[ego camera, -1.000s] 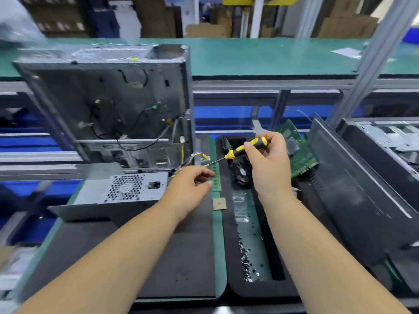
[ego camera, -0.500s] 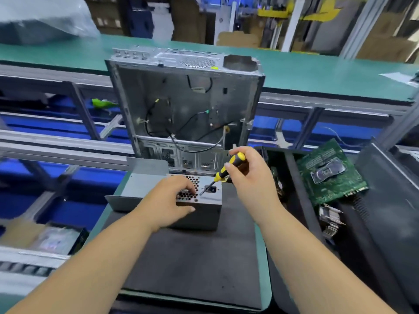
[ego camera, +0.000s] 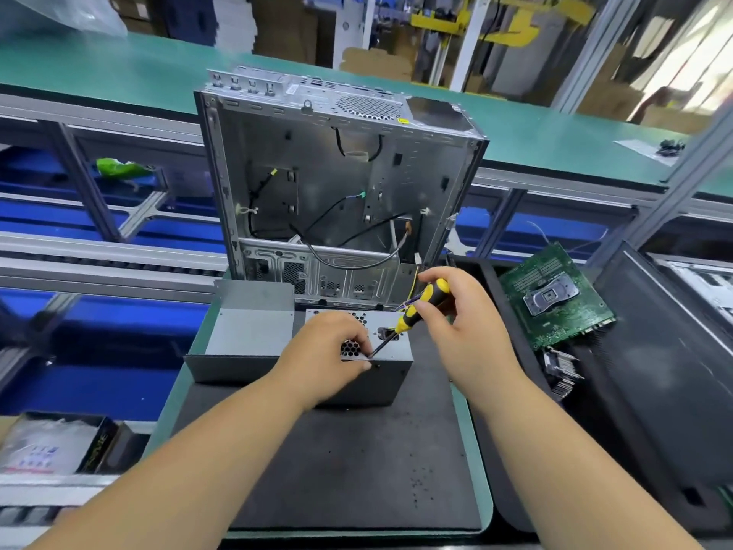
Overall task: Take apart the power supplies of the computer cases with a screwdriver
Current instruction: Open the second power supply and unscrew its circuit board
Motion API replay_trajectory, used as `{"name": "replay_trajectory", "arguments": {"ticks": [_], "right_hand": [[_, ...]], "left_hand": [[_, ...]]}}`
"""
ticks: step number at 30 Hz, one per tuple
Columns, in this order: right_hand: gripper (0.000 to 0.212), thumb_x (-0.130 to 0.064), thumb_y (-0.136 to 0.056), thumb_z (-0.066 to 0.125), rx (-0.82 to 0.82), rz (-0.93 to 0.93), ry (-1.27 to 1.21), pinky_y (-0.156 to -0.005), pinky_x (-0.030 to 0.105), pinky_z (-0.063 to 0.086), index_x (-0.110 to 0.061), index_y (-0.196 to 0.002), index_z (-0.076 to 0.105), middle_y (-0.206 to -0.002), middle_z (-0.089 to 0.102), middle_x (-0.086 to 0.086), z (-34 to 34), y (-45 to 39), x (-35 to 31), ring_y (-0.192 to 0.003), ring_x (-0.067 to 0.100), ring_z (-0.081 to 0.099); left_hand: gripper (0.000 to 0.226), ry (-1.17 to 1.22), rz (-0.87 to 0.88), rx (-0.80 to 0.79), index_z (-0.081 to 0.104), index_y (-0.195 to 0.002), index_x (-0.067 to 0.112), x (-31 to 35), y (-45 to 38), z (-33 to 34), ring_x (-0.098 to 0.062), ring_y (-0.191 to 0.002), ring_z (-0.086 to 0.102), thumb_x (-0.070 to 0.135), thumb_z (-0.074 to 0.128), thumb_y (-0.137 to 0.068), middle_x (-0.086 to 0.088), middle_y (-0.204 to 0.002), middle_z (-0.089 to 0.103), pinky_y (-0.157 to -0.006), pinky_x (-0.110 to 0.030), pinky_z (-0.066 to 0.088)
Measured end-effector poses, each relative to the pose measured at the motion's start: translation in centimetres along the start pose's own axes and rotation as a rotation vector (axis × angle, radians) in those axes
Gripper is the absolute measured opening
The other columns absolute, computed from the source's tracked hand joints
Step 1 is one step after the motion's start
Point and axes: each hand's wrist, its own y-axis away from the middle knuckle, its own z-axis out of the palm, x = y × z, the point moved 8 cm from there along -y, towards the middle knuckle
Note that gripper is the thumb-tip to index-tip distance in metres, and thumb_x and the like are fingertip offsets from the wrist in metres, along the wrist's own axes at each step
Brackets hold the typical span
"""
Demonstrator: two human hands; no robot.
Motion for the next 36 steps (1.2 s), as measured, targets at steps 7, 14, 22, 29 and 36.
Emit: {"name": "replay_trajectory", "arguments": {"ticks": [7, 14, 22, 29, 36], "right_hand": [[0.026, -0.012, -0.095, 0.064, 0.044, 0.018, 0.052, -0.080, 0.016, 0.042, -0.026, -0.116, 0.059, -0.100, 0.055, -0.012, 0.1, 0.4, -0.6, -0.093, 0.004, 0.055], [0.027, -0.008, -0.093, 0.065, 0.075, 0.003, 0.098, -0.073, 0.005, 0.038, -0.025, -0.114, 0.061, -0.097, 0.055, -0.016, 0.2, 0.6, -1.9, -0.088, -0.003, 0.055], [0.029, -0.008, -0.094, 0.063, 0.005, -0.047, 0.206, -0.073, 0.006, 0.036, -0.025, -0.118, 0.059, -0.098, 0.053, -0.020, 1.3, 1.0, -3.7, -0.087, -0.002, 0.052], [0.036, -0.007, -0.096, 0.059, -0.137, -0.048, 0.256, -0.083, 0.012, 0.043, -0.028, -0.125, 0.056, -0.101, 0.055, -0.020, 2.4, 1.0, -5.0, -0.098, 0.000, 0.055], [0.038, -0.001, -0.096, 0.057, -0.181, -0.037, 0.222, -0.092, 0.037, 0.052, -0.026, -0.123, 0.056, -0.106, 0.062, -0.011, 2.7, 1.2, -5.8, -0.101, 0.008, 0.061]], "left_hand": [[0.023, -0.001, -0.035, 0.000, 0.060, -0.078, 0.042, -0.4, -0.1, 0.2, -0.008, -0.106, 0.051, 0.032, 0.081, -0.076, 0.019, -0.099, 0.061, -0.092, -0.033, 0.045], [0.015, 0.005, -0.053, 0.041, 0.068, -0.085, 0.035, -0.6, 0.0, 0.0, -0.007, -0.106, 0.048, 0.035, 0.080, -0.078, 0.020, -0.099, 0.060, -0.087, -0.028, 0.044], [0.016, 0.000, -0.047, 0.026, 0.062, -0.082, 0.040, -0.7, 0.2, -0.1, -0.006, -0.107, 0.045, 0.037, 0.078, -0.080, 0.020, -0.102, 0.059, -0.088, -0.026, 0.039], [0.016, -0.020, -0.048, 0.044, 0.062, -0.081, 0.038, -1.0, 0.2, -0.2, -0.008, -0.104, 0.045, 0.038, 0.078, -0.080, 0.019, -0.098, 0.060, -0.082, -0.024, 0.037], [0.013, -0.009, -0.053, 0.054, 0.066, -0.083, 0.034, -1.0, 0.2, -0.1, -0.007, -0.104, 0.044, 0.036, 0.078, -0.080, 0.017, -0.098, 0.060, -0.082, -0.024, 0.035]]}}
